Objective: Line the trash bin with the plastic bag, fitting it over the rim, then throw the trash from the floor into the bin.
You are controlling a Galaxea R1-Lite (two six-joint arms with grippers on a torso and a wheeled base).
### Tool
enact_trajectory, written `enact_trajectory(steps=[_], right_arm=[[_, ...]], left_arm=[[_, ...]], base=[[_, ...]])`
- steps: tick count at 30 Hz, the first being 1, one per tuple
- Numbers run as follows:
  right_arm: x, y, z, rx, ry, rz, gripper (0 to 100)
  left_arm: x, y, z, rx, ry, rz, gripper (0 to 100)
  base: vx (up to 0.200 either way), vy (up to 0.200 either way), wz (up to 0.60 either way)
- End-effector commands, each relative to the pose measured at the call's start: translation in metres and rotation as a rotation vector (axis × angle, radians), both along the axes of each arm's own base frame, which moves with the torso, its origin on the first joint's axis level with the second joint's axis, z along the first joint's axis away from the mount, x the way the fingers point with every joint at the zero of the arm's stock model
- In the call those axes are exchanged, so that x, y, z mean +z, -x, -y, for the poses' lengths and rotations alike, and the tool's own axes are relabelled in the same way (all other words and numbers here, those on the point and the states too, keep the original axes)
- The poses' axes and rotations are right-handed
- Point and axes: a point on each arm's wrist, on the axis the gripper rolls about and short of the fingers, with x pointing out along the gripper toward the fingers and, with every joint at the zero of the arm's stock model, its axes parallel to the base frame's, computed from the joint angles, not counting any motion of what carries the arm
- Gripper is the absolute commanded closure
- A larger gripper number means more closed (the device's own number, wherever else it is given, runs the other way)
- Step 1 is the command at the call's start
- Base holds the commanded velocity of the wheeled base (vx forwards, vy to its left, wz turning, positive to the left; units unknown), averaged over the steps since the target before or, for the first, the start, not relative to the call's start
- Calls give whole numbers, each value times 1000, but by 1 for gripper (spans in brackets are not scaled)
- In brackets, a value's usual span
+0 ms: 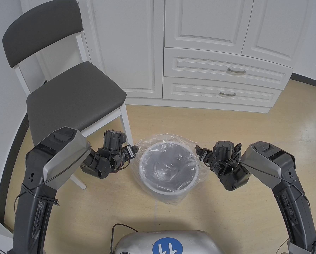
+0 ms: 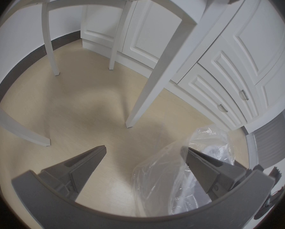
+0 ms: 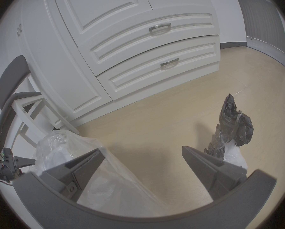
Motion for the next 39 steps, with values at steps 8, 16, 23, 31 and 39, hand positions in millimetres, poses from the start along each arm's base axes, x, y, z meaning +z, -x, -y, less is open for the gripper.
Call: enact_trajectory(steps=[8,16,23,31,39], right_arm=[[-9,-6,2,-10,3,-9,0],[-8,-6,3,-15,10,-19,0],[-7,-5,6,-48,58,-58,0],[17,7,4,-41,94,-23,0],[51,33,-1,48,116,-17,0]], left_arm=[[-20,-2,3,28,-106,-3,0],[-23,4,4,10,-153,-54,0],[-24,8,1,-9,-202,-99,0],[8,15,-5,-3,-219,-56,0],[46,39,-9,-54,-253,-28,0]], base=[[0,0,0],[0,0,0],[0,0,0],[0,0,0],[0,0,0]])
